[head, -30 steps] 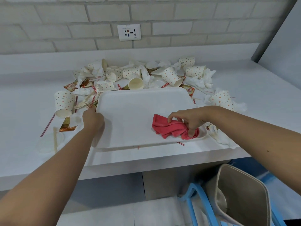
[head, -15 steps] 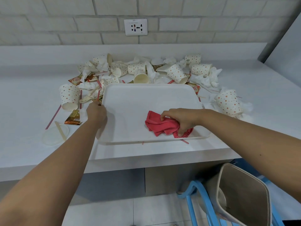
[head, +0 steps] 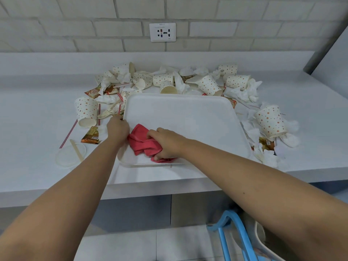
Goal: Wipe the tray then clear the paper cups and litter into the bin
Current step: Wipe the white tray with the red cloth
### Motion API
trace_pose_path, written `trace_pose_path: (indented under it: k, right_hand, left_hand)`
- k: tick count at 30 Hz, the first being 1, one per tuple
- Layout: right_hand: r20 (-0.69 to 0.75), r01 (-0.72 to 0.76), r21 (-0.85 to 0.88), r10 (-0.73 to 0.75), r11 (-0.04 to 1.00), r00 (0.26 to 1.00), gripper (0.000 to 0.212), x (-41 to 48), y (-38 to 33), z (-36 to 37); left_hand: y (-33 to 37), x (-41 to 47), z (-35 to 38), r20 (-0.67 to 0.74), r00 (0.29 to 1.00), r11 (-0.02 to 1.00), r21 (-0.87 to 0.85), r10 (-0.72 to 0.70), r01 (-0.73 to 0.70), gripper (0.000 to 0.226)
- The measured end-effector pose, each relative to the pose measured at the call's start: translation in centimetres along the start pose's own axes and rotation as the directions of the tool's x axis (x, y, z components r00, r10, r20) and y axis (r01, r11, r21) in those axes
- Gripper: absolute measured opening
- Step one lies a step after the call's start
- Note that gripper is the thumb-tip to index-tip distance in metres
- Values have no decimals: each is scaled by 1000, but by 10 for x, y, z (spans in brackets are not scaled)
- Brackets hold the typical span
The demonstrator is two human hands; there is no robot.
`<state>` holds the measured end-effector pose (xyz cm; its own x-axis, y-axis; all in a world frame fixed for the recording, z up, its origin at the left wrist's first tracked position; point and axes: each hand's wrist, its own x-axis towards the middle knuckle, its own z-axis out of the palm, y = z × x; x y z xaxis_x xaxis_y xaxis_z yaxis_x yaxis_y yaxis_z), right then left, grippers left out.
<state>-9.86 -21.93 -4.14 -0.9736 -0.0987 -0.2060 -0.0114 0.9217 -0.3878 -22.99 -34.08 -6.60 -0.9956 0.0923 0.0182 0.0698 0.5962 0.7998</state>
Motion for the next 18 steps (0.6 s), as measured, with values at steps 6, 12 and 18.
trace_pose_path:
  k: [6,12,18]
  right_hand:
    - [-84,2,-167,-16,986,996,29,-13,6,-12]
    - [-29,-46,-239,40,970,999,21,-43,54,-32]
    - [125,-3,8,2,1000,992,61,-59,58,-34]
  left_hand:
    - [6,-3,-6,50,999,999,-34,-18,20,25]
    - [9,-8,-11,143,988,988,-126,-66,84,18]
    - [32,-4,-20,253,959,976,-141,-125,164,35]
